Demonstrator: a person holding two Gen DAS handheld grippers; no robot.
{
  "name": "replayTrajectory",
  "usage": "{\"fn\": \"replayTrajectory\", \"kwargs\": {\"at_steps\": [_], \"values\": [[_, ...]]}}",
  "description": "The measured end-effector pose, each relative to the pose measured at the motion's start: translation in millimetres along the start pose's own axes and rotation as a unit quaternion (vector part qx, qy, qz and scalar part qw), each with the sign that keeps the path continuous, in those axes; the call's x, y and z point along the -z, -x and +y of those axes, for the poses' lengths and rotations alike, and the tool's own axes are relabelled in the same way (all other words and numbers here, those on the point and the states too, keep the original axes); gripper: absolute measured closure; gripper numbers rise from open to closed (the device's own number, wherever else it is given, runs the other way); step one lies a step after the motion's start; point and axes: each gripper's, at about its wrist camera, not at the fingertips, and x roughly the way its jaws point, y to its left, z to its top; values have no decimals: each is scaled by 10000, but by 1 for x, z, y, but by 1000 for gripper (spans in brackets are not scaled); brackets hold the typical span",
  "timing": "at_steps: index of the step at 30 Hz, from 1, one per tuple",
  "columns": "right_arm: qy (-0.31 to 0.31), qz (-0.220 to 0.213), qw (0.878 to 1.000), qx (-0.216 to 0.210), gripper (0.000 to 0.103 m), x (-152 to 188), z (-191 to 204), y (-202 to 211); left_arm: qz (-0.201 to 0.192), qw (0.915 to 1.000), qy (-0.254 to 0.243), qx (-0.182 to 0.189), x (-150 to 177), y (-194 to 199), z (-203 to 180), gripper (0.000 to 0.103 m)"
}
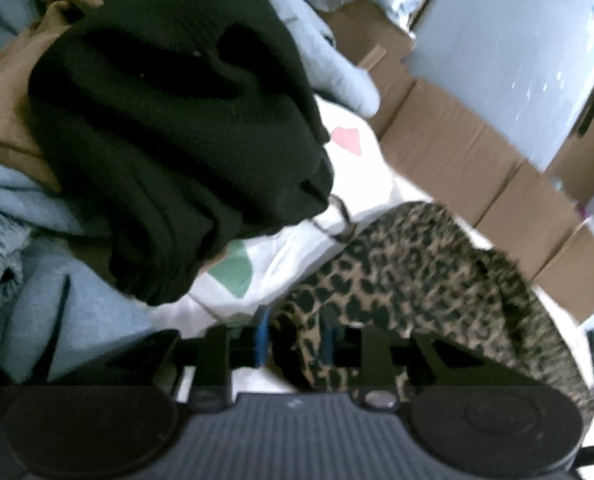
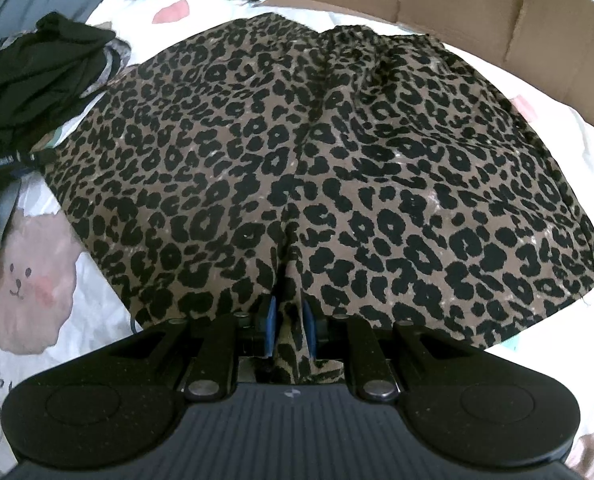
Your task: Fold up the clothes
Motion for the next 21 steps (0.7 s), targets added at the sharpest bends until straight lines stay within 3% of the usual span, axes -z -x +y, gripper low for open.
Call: {"fn": "replayTrajectory", "kwargs": {"at_steps": [10, 21], "values": [[705, 460, 9964, -108, 82, 1, -8, 0, -64, 9989, 383, 248, -1, -4, 9, 75], [1197, 411, 9914, -340, 82, -14, -34, 22, 294, 9991, 171, 261, 3, -11, 12, 76]]}}
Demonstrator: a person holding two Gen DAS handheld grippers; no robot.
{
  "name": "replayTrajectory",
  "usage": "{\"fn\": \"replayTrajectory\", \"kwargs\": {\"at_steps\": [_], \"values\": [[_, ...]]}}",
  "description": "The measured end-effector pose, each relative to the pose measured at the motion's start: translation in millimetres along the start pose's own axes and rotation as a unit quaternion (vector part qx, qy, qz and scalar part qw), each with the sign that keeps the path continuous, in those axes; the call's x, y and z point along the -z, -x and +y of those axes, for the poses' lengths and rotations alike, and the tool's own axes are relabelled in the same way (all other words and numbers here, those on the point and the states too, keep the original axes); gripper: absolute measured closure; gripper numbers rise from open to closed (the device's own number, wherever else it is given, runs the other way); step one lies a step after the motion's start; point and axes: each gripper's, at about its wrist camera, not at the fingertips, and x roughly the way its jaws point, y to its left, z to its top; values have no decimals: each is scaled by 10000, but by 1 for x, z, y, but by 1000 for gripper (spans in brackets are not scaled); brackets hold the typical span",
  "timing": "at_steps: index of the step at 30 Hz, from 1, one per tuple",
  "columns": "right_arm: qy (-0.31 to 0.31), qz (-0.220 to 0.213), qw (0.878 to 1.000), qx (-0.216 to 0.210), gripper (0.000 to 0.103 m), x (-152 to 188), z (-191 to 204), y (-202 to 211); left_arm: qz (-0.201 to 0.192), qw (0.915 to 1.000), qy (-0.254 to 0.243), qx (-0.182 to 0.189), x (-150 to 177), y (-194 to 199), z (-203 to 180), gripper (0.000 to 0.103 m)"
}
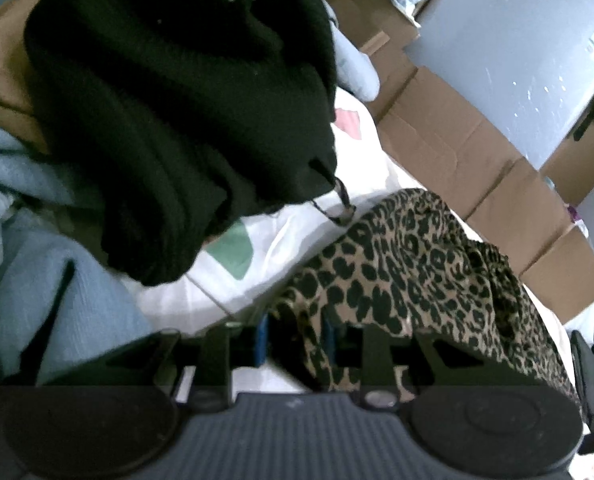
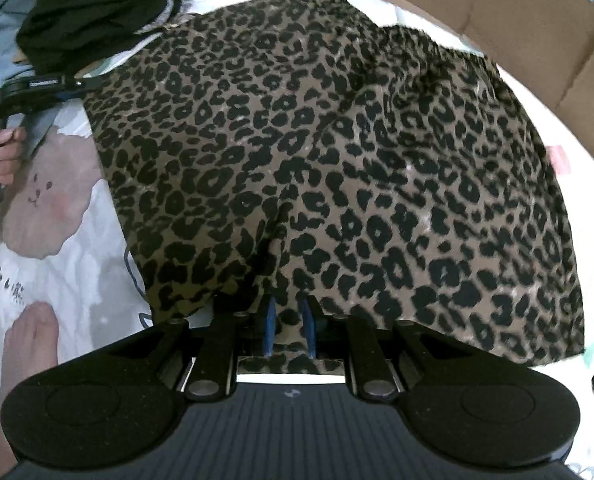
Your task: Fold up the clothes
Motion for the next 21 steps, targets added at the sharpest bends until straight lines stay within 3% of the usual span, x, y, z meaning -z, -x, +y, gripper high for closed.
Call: {"fn": "replayTrajectory", "kwargs": {"at_steps": [5, 8, 21], "values": [[-191, -227, 9995, -55, 82, 7, -21, 9, 31, 10000, 43, -46, -3, 3, 0, 91], [-498, -400, 9979, -96, 82, 16, -33, 10, 89, 9999, -6, -50, -7, 4, -4, 95], [-1460, -1016, 9840, 110, 81, 44, -83, -4, 515, 9975, -358, -323, -13, 0, -37, 97]]}}
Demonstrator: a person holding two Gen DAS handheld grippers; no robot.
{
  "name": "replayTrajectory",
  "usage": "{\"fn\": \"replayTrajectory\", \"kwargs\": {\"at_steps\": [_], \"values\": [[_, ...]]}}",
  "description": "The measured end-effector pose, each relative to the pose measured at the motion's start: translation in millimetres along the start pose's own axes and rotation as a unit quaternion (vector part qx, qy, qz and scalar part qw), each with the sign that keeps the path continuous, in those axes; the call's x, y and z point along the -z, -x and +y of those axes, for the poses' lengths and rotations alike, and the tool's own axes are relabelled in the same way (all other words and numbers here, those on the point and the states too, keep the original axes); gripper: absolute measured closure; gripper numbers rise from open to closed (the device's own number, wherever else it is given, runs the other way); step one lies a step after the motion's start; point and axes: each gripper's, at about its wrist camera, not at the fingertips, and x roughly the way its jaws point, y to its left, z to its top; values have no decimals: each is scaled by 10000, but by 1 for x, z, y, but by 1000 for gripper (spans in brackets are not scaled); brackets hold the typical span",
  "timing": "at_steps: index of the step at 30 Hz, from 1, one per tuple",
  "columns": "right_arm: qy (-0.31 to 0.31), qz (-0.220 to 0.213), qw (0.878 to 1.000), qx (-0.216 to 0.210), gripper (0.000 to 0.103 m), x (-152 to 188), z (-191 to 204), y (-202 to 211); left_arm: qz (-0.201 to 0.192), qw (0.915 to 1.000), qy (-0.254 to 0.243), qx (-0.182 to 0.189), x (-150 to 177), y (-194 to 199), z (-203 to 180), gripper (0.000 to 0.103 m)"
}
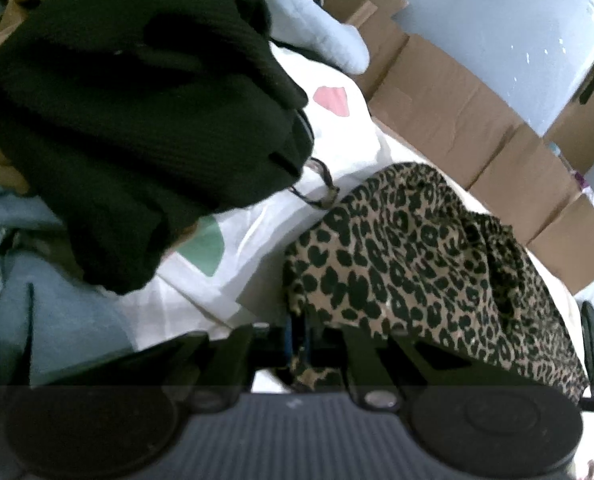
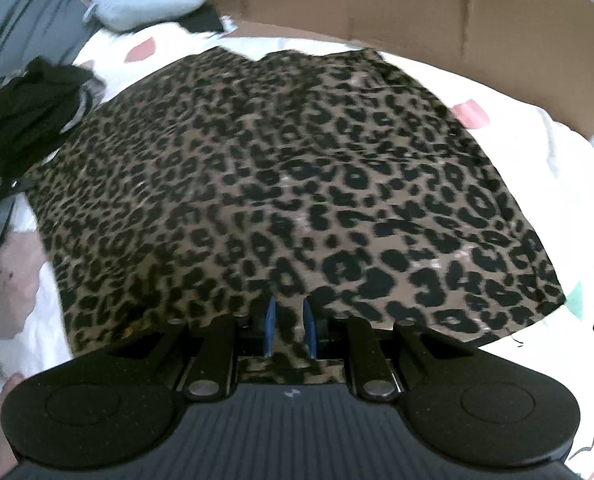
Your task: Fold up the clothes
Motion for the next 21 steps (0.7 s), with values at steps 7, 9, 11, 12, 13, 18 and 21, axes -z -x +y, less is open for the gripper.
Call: {"fn": "replayTrajectory", "kwargs": {"at_steps": [7, 9, 11, 12, 13, 18, 21], "values": [[-386, -272, 9989, -81, 81, 9, -26, -3, 157, 9996, -243, -10, -7, 6, -26, 98], [-433, -347, 9984, -141, 81, 11, -29, -3, 175, 9994, -292, -5, -9, 10, -34, 98], [-480, -422, 9978, -202, 81, 12, -33, -3, 208, 9992, -355, 4, -10, 12, -43, 98], [-497, -456, 9975, -228, 81, 13, -34, -3, 224, 9990, -389, 6, -11, 13, -48, 98], [-512, -491, 9972, -253, 81, 13, -35, -2, 239, 9988, -424, 16, -12, 14, -53, 98], [-570, -627, 9961, -262, 80, 14, -45, -3, 212, 9986, -468, 94, -19, 18, -75, 99], [-633, -674, 9956, -159, 80, 15, -57, -6, 149, 9990, -415, 123, -24, 22, -87, 99]]}}
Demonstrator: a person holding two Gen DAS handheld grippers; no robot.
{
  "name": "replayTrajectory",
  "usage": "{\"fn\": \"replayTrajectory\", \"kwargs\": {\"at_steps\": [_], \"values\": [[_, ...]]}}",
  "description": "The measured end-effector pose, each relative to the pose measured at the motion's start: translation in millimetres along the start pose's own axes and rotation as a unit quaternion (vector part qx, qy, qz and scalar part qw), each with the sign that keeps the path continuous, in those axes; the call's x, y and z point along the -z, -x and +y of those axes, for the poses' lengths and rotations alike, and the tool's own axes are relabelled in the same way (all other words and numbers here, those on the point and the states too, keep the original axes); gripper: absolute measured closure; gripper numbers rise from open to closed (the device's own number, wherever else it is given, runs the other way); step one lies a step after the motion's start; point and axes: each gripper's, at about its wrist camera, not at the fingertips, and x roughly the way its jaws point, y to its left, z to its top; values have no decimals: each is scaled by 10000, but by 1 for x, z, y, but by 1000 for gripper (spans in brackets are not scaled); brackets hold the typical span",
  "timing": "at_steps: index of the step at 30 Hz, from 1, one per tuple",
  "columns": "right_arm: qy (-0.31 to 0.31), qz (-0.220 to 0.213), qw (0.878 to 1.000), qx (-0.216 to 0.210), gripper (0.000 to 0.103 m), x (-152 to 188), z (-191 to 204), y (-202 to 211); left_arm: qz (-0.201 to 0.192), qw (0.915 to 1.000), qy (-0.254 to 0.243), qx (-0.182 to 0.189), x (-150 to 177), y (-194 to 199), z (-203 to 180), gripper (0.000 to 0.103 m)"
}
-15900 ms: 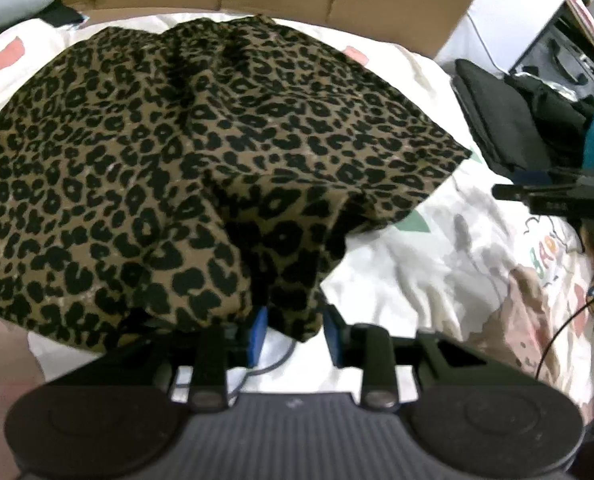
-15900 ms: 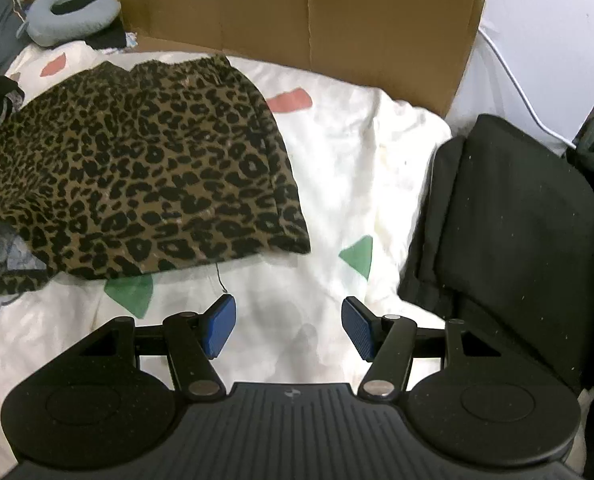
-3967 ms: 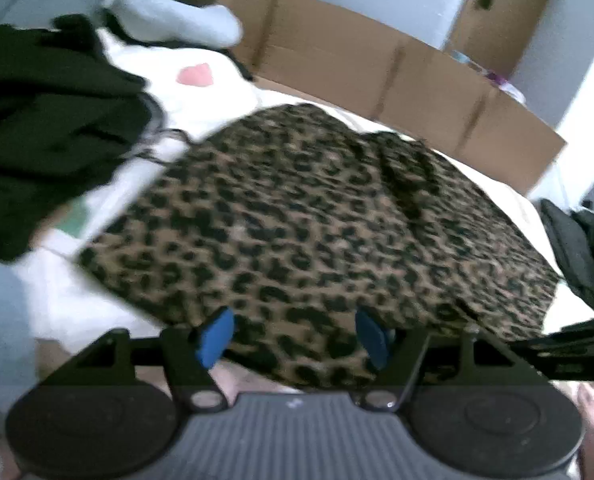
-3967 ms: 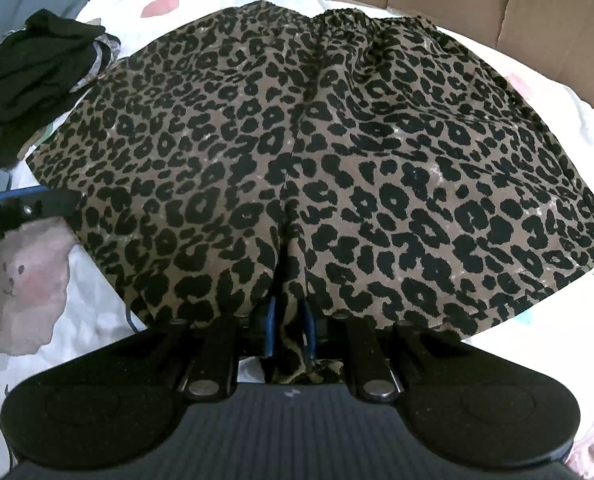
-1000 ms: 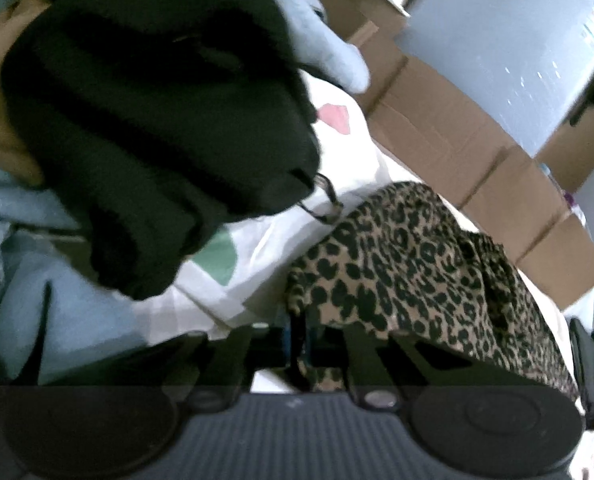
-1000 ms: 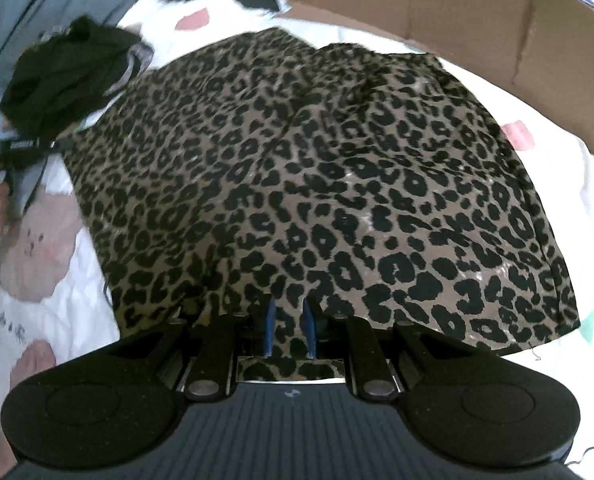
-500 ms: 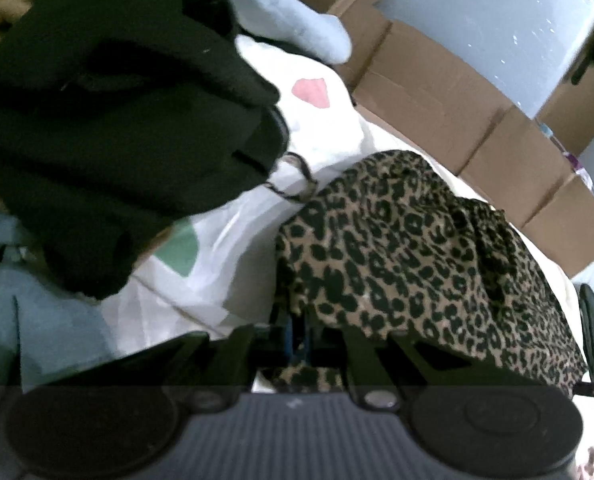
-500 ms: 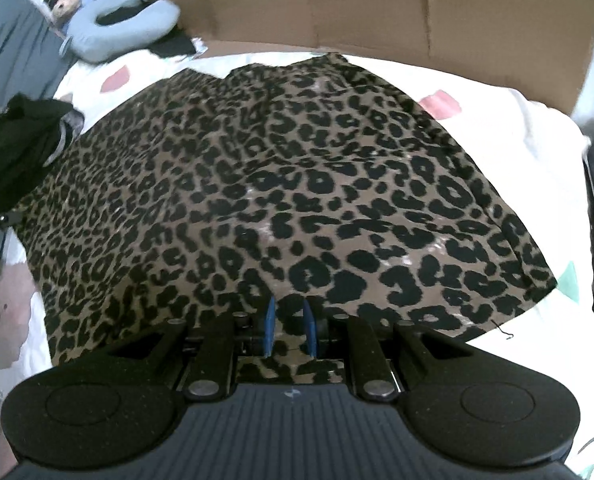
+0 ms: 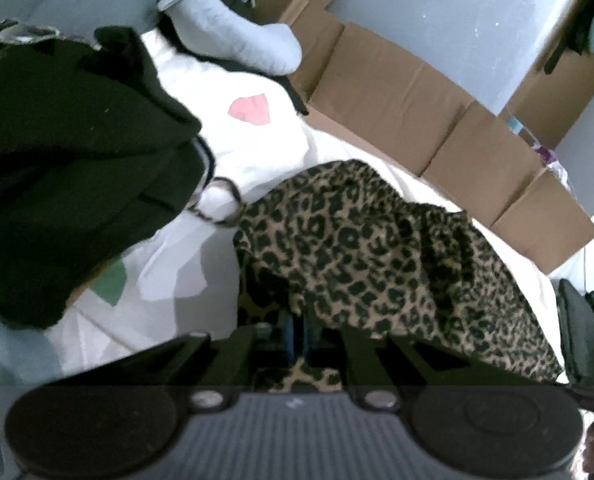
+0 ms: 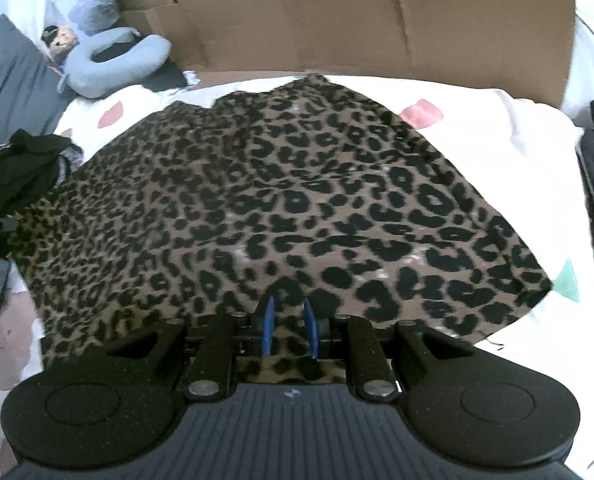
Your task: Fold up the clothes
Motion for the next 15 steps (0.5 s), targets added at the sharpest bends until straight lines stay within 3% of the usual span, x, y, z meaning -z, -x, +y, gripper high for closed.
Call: {"fn": "replayTrajectory", "kwargs": {"at_steps": [8, 15], "values": [[-197, -11, 9980, 593, 80, 1, -47, -8, -44, 9999, -68, 109, -13, 18, -33, 99], [-503, -126, 9959, 743, 80, 6, -75, -2, -79, 9992, -244, 293, -32, 37, -69, 99]]}}
